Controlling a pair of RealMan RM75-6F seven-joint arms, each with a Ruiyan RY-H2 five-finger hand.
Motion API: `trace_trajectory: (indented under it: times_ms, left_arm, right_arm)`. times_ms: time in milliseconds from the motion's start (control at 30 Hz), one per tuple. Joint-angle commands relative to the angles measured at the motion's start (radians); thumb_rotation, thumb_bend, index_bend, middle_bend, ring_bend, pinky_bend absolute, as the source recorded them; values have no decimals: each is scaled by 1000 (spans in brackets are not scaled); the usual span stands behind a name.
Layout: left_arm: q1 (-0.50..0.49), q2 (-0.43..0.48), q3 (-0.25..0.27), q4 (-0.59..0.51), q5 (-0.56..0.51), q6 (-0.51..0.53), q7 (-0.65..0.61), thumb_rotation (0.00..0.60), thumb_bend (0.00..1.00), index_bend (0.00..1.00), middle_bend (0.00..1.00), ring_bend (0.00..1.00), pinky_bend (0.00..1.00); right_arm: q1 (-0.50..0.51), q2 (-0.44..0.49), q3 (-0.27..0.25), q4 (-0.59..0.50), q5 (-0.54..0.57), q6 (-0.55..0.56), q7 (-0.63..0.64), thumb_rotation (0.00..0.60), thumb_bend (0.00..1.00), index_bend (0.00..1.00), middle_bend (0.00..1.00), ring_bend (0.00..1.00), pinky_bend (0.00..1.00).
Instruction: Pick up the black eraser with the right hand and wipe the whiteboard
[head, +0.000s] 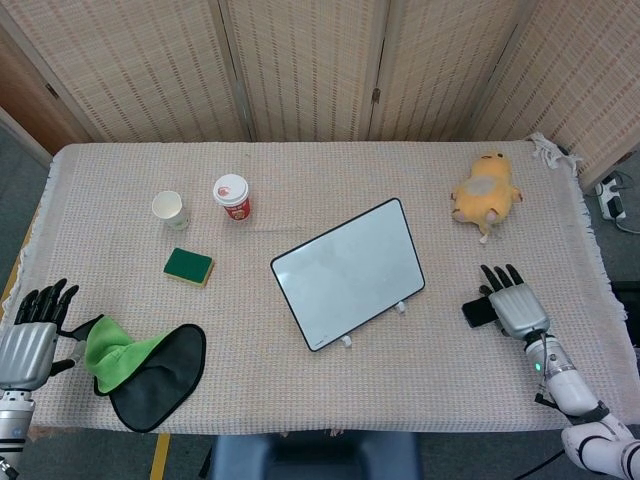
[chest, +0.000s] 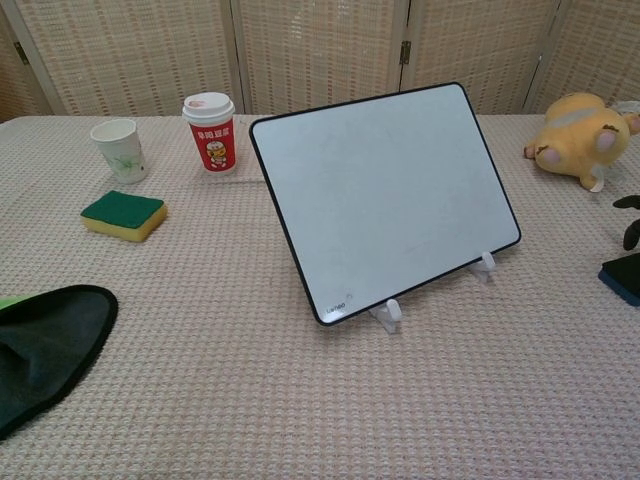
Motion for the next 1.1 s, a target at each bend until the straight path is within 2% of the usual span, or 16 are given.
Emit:
trace_trajectory:
  times_ms: [33, 367, 500, 667, 900, 1100]
  left_arm:
    - [0, 0, 1, 0, 0, 1, 1, 600, 351, 0, 0, 0, 0]
    - [7, 0, 6, -2, 9, 19, 1, 600, 351, 0, 0, 0, 0]
    - [8, 3, 6, -4, 11, 23, -4, 600, 351, 0, 0, 0, 0]
    - [5, 3, 6, -5, 8, 17, -3, 600, 351, 0, 0, 0, 0]
    - [3, 6, 8, -5, 13, 14, -10, 600, 351, 0, 0, 0, 0]
    - [2, 11, 9, -3, 15, 12, -28, 600, 351, 0, 0, 0, 0]
  right_arm:
    - [2, -11, -2, 14, -11, 10, 14, 600, 341, 362, 0, 0, 0]
    - [0, -58, 2, 79, -36, 61, 45, 600, 340, 513, 0, 0, 0]
    - [-13, -40, 5, 47, -71, 135, 77, 600, 340, 522, 0, 0, 0]
    - [-19, -38, 23, -5, -164, 297, 135, 600, 340, 521, 0, 0, 0]
    - [24, -173, 70, 52, -269, 468, 160, 600, 340, 522, 0, 0, 0]
    - [104, -316, 120, 150, -290, 485, 124, 600, 340, 522, 0, 0, 0]
